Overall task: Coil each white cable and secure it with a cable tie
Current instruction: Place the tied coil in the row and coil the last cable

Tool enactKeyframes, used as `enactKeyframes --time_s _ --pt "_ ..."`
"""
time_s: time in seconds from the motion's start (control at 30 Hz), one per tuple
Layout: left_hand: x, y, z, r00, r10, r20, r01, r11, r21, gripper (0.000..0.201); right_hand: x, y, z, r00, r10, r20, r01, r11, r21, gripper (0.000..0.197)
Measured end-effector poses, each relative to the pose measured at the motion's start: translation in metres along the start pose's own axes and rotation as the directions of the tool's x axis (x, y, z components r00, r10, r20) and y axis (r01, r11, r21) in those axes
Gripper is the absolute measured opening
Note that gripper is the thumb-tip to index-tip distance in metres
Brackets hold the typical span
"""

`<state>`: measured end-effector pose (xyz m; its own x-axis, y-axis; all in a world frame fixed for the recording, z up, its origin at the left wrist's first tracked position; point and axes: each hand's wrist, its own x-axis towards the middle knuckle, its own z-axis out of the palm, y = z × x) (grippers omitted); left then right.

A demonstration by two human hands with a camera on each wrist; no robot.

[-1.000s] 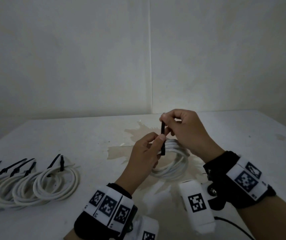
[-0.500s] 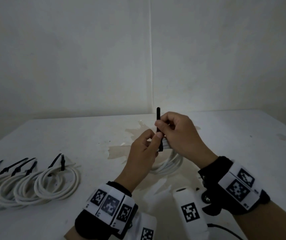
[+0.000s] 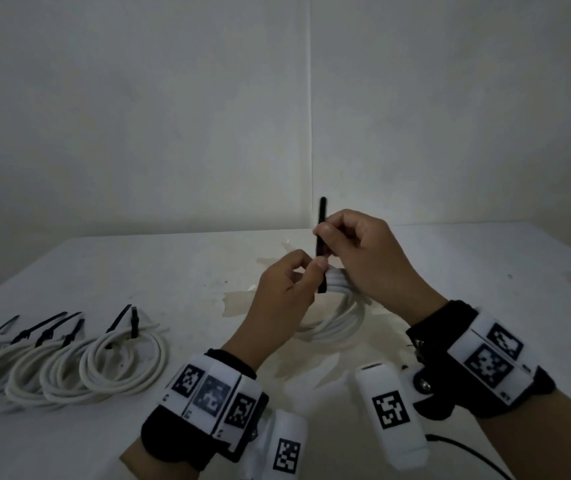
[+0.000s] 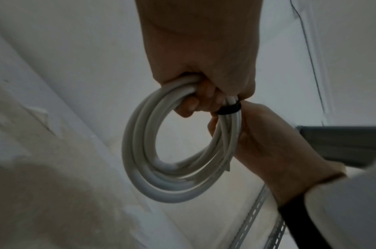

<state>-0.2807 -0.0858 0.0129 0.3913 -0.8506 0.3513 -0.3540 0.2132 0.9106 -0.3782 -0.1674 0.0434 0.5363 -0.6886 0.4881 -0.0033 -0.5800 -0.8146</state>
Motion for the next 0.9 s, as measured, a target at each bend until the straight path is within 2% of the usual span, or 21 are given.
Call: enactKeyframes --time_s 0.1,0.17,0.27,0.33,0.4,0.5,0.6,0.67,0.77,0.83,0.9 --pt "0.004 0.003 -0.003 0.995 -0.092 -0.041 0.084 0.982 -0.168 0.033 -0.012 0.008 -0.001 0.99 0.056 0.13 -0.059 0.998 0.014 0.038" --pt "0.006 0.005 -0.006 0.993 -0.107 -0.045 0.095 0.973 -0.211 0.033 -0.021 0.012 0.002 0.988 0.061 0.144 -0.069 0.996 0.057 0.047" --pt "0.004 0.003 -0.009 0.992 -0.127 -0.015 0.122 0.973 -0.197 0.034 -0.027 0.015 0.011 0.998 0.046 0.049 -0.048 0.998 0.04 0.04" --pt "0.002 0.001 -0.012 0.991 -0.131 -0.012 0.128 0.98 -0.153 0.039 -0.025 0.02 0.019 0.997 0.036 -0.065 -0.035 0.999 0.01 0.044" --pt "0.0 -0.003 -0.017 0.99 -0.132 -0.058 0.123 0.983 -0.139 0.046 -0.022 0.024 0.025 0.989 0.084 -0.12 -0.081 0.996 0.037 0.048" --pt "-0.008 -0.009 -0.018 0.986 -0.13 -0.109 0.116 0.985 -0.127 0.048 -0.016 0.029 0.031 0.971 0.224 -0.09 -0.211 0.969 0.131 0.057" --pt "-0.013 -0.013 -0.018 0.97 -0.142 -0.198 0.103 0.975 -0.198 0.038 -0.014 0.026 0.043 0.953 0.298 -0.059 -0.283 0.941 0.186 0.059" --pt "-0.009 -0.016 -0.027 0.953 -0.117 -0.279 0.074 0.984 -0.161 0.036 -0.017 0.021 0.052 0.96 0.279 -0.023 -0.266 0.935 0.235 0.054" --pt "-0.002 -0.019 -0.046 0.936 -0.085 -0.341 0.046 0.992 -0.121 0.036 -0.024 0.016 0.064 0.989 0.138 0.05 -0.143 0.98 0.137 0.042" --pt "-0.004 -0.02 -0.054 0.946 -0.07 -0.315 0.038 0.994 -0.105 0.034 -0.022 0.017 0.071 0.995 0.098 0.035 -0.101 0.991 0.087 0.033" --pt "-0.01 -0.02 -0.06 0.967 -0.04 -0.251 0.026 0.998 -0.057 0.032 -0.018 0.018 0.076 0.996 0.087 -0.012 -0.086 0.994 0.061 0.037"
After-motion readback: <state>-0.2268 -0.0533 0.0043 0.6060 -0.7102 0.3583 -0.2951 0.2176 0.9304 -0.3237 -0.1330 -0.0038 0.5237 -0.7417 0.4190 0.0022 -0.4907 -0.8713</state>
